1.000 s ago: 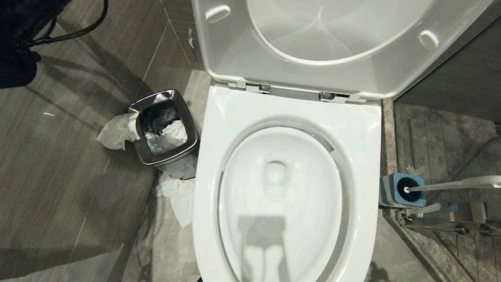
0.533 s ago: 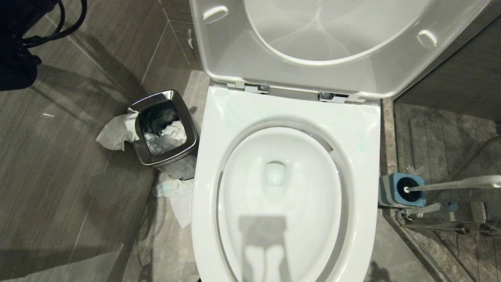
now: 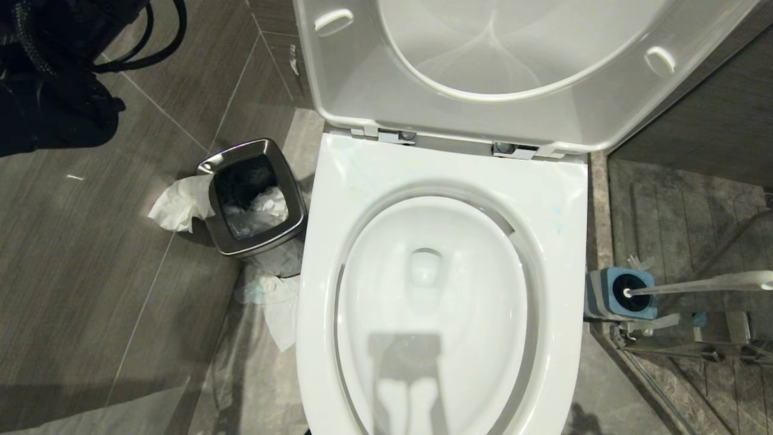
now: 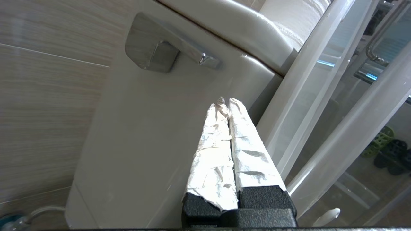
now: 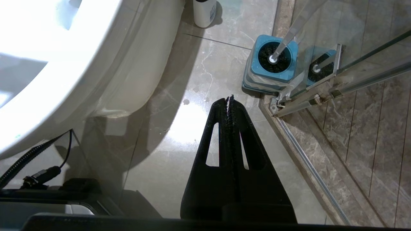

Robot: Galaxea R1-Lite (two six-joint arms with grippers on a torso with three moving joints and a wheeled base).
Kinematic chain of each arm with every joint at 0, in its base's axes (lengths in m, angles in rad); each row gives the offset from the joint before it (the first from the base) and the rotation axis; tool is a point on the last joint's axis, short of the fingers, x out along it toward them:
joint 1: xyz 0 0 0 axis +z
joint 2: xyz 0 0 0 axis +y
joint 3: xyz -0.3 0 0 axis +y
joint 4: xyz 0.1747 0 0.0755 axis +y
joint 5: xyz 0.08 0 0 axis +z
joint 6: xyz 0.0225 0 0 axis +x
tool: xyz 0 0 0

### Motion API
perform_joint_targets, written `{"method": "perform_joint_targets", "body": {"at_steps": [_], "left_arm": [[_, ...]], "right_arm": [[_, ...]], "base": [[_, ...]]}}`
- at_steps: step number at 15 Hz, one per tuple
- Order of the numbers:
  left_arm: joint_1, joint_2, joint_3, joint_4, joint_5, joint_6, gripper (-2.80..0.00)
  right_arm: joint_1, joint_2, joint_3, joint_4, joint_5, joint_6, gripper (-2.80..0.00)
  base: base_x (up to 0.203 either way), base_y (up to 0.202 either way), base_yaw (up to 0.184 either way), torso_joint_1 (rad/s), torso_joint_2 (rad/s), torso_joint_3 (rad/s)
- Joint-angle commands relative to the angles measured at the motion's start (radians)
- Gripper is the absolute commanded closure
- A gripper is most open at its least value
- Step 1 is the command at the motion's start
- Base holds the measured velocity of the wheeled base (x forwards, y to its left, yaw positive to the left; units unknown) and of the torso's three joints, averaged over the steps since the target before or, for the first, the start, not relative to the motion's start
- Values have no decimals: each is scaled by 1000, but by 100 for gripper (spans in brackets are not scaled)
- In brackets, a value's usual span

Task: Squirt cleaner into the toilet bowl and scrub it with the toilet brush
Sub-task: Close the toilet lid

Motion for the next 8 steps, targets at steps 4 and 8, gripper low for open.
{"method": "perform_joint_targets", "body": {"at_steps": [4,8], "left_arm": [[-26,35,-14,-10,-4,28,0],[-48,57,-19,-8,1,87,0]], "right_arm": [[0,2,0,-1,0,0,0],[0,2,0,-1,0,0,0]], "base": [[0,0,0,0,0,0],[0,0,0,0,0,0]]}}
